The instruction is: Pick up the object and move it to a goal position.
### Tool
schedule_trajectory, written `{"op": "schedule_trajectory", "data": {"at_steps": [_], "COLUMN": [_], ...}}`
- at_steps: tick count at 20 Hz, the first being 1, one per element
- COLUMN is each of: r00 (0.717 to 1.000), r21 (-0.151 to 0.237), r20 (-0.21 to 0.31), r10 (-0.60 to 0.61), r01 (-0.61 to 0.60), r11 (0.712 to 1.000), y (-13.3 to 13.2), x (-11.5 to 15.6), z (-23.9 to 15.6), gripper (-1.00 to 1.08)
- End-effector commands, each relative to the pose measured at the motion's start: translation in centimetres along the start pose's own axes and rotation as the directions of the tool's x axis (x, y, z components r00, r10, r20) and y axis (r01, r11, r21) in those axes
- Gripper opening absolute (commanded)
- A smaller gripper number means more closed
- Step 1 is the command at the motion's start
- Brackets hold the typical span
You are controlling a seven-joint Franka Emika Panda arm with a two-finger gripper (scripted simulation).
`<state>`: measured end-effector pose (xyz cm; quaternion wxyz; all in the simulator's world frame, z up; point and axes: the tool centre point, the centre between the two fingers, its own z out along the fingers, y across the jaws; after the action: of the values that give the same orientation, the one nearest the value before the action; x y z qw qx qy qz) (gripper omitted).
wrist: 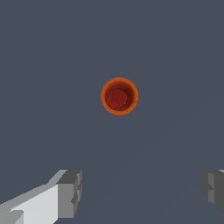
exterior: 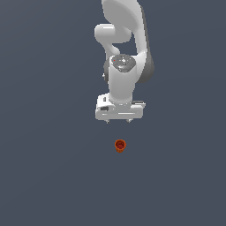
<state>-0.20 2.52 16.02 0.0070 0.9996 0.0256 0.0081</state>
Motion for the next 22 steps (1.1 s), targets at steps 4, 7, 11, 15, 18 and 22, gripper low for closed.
{"op": "schedule_trajectory", "data": {"at_steps": [4, 7, 11, 15, 18, 22], "r00": [1.000, 1.000, 1.000, 1.000, 0.999, 0.996], "r21": [0.002, 0.009, 0.012, 0.012, 0.013, 0.013], "r20": [0.002, 0.007, 0.010, 0.010, 0.011, 0.012], "r10": [0.003, 0.012, 0.015, 0.022, 0.043, 0.089], "r01": [-0.003, -0.012, -0.015, -0.022, -0.043, -0.089], "r11": [1.000, 1.000, 1.000, 1.000, 0.999, 0.996], "y": [-0.1, -0.5, -0.7, -0.7, -0.7, -0.7], "x": [0.0, 0.1, 0.0, 0.1, 0.4, 1.0], "z": [0.0, 0.0, -0.1, 0.0, 0.2, 0.7], "gripper": [1.00, 1.00, 1.00, 1.00, 1.00, 1.00]}}
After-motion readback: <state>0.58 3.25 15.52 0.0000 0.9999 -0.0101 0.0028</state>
